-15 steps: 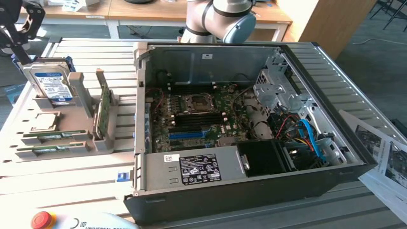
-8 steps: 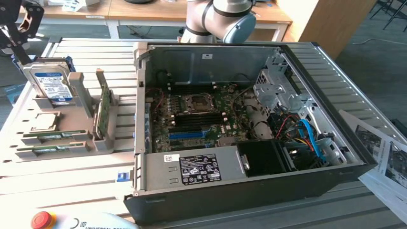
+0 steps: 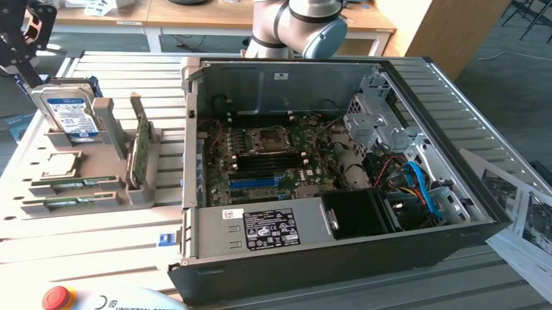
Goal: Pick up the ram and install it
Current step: 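Pick up the ram and move it above insertion slot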
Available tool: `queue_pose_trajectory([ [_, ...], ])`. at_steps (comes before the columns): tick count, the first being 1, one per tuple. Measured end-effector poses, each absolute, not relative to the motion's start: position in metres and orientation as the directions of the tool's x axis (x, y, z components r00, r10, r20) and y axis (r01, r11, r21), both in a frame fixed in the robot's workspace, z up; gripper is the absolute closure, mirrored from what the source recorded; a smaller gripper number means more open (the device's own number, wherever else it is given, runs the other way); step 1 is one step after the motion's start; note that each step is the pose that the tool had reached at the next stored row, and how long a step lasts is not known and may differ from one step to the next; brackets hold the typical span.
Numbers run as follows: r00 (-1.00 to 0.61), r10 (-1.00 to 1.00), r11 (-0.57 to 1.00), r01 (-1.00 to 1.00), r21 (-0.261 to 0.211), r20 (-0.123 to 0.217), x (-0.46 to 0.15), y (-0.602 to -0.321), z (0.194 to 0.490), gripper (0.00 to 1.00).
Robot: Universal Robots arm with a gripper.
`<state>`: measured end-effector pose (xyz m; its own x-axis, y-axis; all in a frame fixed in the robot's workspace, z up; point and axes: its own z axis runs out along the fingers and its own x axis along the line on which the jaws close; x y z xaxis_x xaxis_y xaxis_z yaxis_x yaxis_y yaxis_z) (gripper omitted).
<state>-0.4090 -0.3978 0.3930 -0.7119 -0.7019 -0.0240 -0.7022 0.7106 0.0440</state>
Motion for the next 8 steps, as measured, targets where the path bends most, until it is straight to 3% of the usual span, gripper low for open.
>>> queue_pose_trajectory([
  [8,-0.602,-0.798,0.601,-0.798,0.044,-0.024,-0.409,-0.3978,0.3926,0.89],
])
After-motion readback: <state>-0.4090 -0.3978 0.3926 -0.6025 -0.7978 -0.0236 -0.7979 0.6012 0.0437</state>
